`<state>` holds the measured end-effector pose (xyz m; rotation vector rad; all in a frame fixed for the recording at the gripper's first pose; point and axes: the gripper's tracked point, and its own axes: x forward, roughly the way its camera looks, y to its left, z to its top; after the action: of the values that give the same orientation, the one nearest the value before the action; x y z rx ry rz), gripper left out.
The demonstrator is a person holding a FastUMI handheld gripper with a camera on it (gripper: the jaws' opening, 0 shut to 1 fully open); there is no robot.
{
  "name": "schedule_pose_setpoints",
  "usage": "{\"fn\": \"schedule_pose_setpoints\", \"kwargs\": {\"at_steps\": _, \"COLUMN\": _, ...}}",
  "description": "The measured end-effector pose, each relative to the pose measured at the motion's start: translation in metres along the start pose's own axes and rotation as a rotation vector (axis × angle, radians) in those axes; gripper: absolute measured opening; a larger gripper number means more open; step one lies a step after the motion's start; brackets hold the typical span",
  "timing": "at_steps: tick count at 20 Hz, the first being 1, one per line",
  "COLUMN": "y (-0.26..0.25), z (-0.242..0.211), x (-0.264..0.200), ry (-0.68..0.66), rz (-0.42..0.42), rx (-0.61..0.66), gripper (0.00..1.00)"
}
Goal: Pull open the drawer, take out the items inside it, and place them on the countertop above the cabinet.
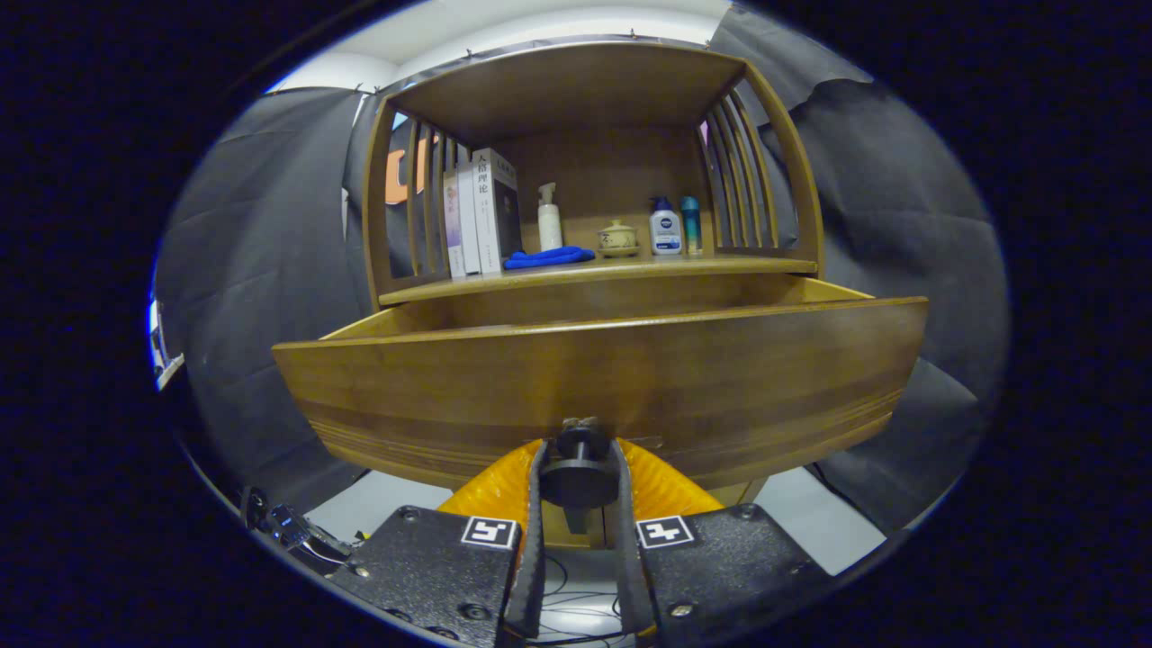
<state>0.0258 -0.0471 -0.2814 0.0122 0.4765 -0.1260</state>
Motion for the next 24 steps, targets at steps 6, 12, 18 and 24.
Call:
{"fn": "schedule_pose_setpoints", "kwargs": {"at_steps": 6, "y": 0.000, "z": -0.009, "x": -0.016, "ry": 0.019, "rz": 0.012, "rx": -0.002, "gripper": 0.35}}
{"fn": "schedule_pose_setpoints", "kwargs": {"at_steps": 12, "y": 0.002, "z": -0.010, "x": -0.030, "ry": 0.120, "rz": 0.038, "rx": -0.001, "gripper": 0.50}}
{"fn": "schedule_pose_setpoints", "kwargs": {"at_steps": 18, "y": 0.020, "z": 0.028, "x": -0.063, "ry": 0.138, "rz": 0.114, "rx": -0.019, "gripper": 0.75}}
{"fn": "schedule_pose_setpoints", "kwargs": {"at_steps": 24, "y": 0.040, "z": 0.089, "x": -0.053, "ry": 0.159, "rz": 0.199, "rx": 0.033, "gripper": 0.81}}
